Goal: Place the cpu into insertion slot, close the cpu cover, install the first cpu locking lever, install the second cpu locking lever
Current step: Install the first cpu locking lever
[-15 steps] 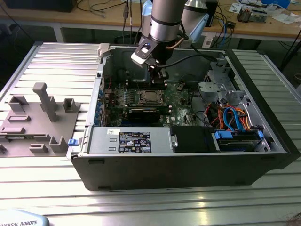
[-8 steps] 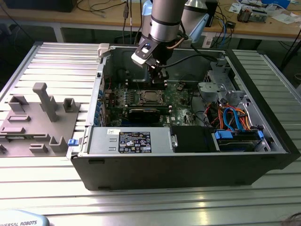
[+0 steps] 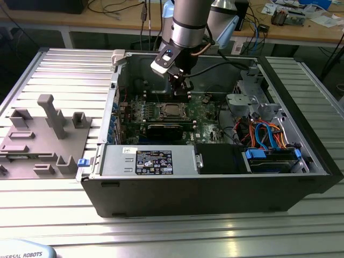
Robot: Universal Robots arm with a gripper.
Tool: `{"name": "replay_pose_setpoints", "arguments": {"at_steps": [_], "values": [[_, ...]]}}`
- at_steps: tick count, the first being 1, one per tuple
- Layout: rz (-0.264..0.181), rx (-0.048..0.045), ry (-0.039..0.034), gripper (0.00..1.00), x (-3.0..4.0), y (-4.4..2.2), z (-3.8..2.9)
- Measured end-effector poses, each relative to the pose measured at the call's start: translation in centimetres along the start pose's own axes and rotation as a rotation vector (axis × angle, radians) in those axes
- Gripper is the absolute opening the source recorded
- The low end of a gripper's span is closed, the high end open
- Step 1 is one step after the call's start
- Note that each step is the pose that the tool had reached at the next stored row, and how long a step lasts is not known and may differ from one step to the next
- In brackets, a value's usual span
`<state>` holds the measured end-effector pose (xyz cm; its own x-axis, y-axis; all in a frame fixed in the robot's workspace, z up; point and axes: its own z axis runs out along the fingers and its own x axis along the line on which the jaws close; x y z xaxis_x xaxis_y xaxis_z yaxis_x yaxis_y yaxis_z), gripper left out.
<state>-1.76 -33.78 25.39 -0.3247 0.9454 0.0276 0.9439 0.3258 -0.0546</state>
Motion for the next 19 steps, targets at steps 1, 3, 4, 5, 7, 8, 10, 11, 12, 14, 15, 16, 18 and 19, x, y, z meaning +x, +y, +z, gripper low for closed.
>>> {"name": "replay_pose_setpoints", "arguments": {"at_steps": [1,3,4,5,7,8,10,11,12,14,15,16,18,19], "values": [[-0.002,0.0001,-0.0002,0.11,0.00,0.00,0.00],[-0.006,0.0002,-0.0004,0.11,0.00,0.00,0.00],[-0.010,0.0003,-0.0006,0.11,0.00,0.00,0.00],[-0.012,0.0003,-0.0007,0.11,0.00,0.00,0.00],[-0.019,0.0005,-0.0011,0.11,0.00,0.00,0.00],[-0.021,0.0006,-0.0012,0.11,0.00,0.00,0.00],[-0.026,0.0007,-0.0014,0.11,0.00,0.00,0.00],[-0.030,0.0008,-0.0017,0.11,0.00,0.00,0.00],[-0.033,0.0009,-0.0018,0.11,0.00,0.00,0.00],[-0.040,0.0012,-0.0022,0.11,0.00,0.00,0.00],[-0.043,0.0012,-0.0024,0.11,0.00,0.00,0.00],[-0.047,0.0013,-0.0026,0.11,0.00,0.00,0.00],[-0.060,0.0016,-0.0033,0.11,0.00,0.00,0.00],[-0.065,0.0018,-0.0036,0.11,0.00,0.00,0.00]]}}
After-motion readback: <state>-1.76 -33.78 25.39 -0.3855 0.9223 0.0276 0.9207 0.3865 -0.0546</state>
